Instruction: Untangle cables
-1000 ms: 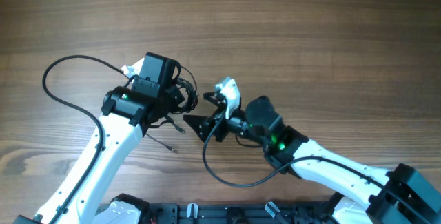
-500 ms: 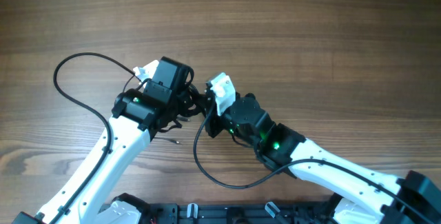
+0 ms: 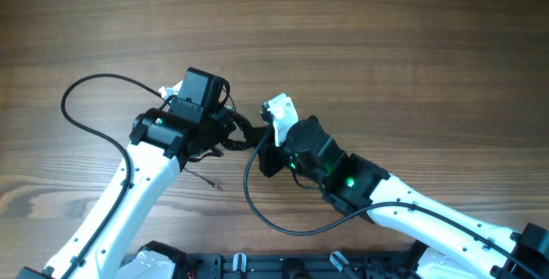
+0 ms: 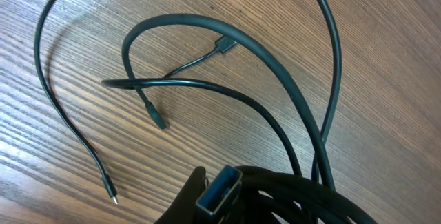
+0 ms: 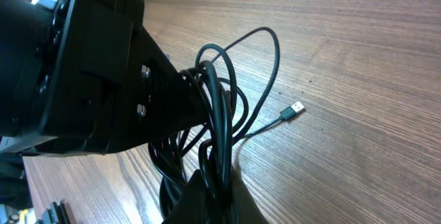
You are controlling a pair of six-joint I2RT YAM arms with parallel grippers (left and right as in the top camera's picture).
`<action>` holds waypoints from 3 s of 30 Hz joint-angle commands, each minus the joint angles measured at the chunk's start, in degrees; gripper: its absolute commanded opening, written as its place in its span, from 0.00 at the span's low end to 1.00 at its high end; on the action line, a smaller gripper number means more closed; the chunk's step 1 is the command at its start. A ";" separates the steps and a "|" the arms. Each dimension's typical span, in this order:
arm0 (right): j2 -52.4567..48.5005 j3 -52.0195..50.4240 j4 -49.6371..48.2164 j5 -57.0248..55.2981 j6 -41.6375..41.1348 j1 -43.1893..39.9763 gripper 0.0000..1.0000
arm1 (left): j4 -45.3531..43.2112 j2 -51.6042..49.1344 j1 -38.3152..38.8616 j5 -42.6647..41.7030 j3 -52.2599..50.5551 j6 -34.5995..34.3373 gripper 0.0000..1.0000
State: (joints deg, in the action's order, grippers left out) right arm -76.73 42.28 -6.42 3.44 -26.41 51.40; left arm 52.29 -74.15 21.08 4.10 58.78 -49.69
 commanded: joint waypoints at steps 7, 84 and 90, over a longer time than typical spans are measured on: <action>6.73 -0.92 2.86 -1.05 -4.37 -1.22 0.21 | -1.88 -0.13 -4.87 15.28 0.13 -2.25 0.04; 1.22 -0.72 0.87 22.88 -51.78 -17.66 0.72 | -7.85 -0.11 -19.76 -52.76 0.13 69.24 0.04; -8.79 -0.70 -8.22 34.18 -54.86 -17.62 0.76 | -7.72 -0.11 -19.71 -53.37 0.13 69.20 0.04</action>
State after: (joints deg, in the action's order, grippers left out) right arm -80.88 41.43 -11.79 28.71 -77.47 33.69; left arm 44.62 -74.22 1.65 -45.43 58.76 16.27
